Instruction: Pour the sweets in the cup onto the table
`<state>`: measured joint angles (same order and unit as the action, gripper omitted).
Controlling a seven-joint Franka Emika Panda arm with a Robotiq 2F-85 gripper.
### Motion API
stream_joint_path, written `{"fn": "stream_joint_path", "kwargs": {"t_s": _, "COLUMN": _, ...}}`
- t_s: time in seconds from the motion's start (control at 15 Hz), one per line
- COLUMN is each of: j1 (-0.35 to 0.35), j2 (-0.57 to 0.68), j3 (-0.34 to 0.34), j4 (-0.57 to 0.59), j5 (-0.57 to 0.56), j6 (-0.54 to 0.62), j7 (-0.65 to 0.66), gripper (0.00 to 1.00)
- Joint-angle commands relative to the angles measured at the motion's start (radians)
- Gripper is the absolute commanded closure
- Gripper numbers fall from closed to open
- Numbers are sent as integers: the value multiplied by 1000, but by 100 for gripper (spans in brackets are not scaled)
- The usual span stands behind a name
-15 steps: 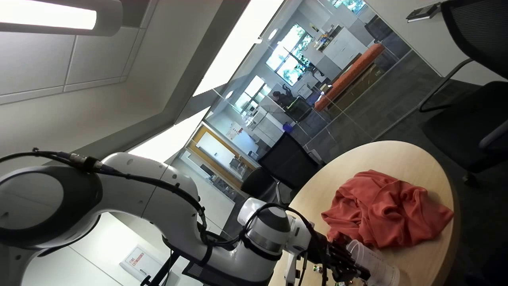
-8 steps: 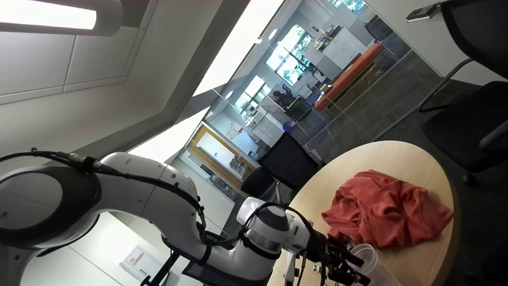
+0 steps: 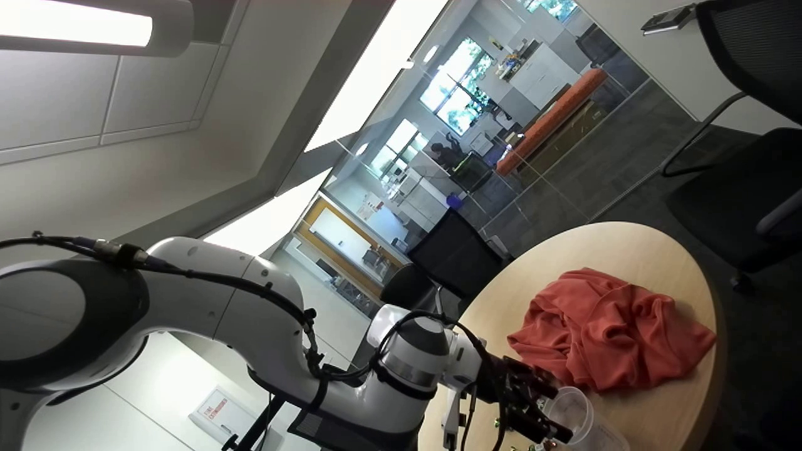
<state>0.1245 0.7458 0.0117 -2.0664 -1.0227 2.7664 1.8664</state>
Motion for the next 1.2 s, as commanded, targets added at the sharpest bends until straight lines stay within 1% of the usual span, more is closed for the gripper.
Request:
{"fn": "stream_joint_path", "kwargs": {"t_s": 0.0, "j1": -7, "j2": -87, "j3": 19, "j4": -69, "j5": 4, "j6": -16, "j7": -35, "gripper": 0}}
{"fn": "stream_joint_path", "kwargs": {"t_s": 0.4, "j1": -6, "j2": -191, "j3": 30, "j4": -157, "j5": -13, "j6": -9, "j7": -93, "gripper": 0}}
{"fn": "stream_joint_path", "kwargs": {"t_s": 0.93, "j1": 2, "j2": -319, "j3": 25, "j4": -253, "j5": -106, "j6": 32, "j7": -82, "gripper": 0}}
{"fn": "stream_joint_path", "kwargs": {"t_s": 1.0, "j1": 3, "j2": -257, "j3": 26, "j4": -198, "j5": -85, "j6": 9, "j7": -76, "gripper": 0}}
{"fn": "stream_joint_path", "kwargs": {"t_s": 1.13, "j1": 3, "j2": -279, "j3": 27, "j4": -215, "j5": -93, "j6": 11, "j7": -76, "gripper": 0}}
